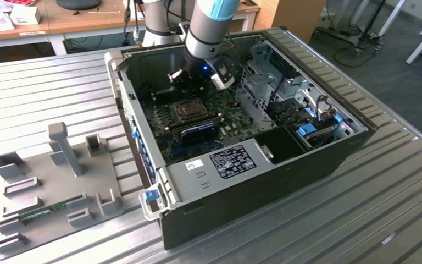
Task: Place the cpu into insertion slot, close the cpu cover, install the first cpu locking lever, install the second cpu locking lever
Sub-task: 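Install the first cpu locking lever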
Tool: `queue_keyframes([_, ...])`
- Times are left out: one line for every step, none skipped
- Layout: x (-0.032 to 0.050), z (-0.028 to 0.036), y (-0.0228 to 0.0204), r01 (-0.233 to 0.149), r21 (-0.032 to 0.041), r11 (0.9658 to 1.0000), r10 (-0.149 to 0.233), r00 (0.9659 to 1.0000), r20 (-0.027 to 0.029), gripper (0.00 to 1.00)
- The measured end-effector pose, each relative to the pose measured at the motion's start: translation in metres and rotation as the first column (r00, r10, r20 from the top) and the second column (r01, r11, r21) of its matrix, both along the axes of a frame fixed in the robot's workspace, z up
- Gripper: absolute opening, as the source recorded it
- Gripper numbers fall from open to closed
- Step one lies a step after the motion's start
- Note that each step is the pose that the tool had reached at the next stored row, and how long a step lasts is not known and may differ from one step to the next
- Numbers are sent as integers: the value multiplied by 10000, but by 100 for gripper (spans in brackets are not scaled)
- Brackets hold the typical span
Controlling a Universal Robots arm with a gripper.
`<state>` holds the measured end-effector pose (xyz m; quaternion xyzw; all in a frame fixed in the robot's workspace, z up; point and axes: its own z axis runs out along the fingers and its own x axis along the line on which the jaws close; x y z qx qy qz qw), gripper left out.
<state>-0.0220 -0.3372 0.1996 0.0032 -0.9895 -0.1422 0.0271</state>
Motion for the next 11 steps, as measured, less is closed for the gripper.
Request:
queue_keyframes([4,0,0,0,2,10000,0,10000,-1,11])
queue_keyframes([7,-1,0,0,8,10000,0,10000,1,11])
queue_keyframes([7,-2,1,1,15,10000,-1,10000,2,11])
queue_keyframes([7,-2,2,1,18,10000,-1,10000,1,11])
queue_keyframes([8,-2,4,0,18,10000,0,10000,0,11])
queue_keyframes([8,-2,7,0,18,10000,0,10000,1,11])
queue_keyframes([8,-2,10,0,18,10000,0,10000,0,11])
queue_keyframes([7,-2,14,0,17,10000,0,10000,0,11])
queue_keyframes([7,-2,18,0,18,10000,0,10000,0,11])
queue_keyframes([7,-2,24,0,17,10000,0,10000,0,11])
queue_keyframes([7,-3,30,1,18,10000,-1,10000,0,11])
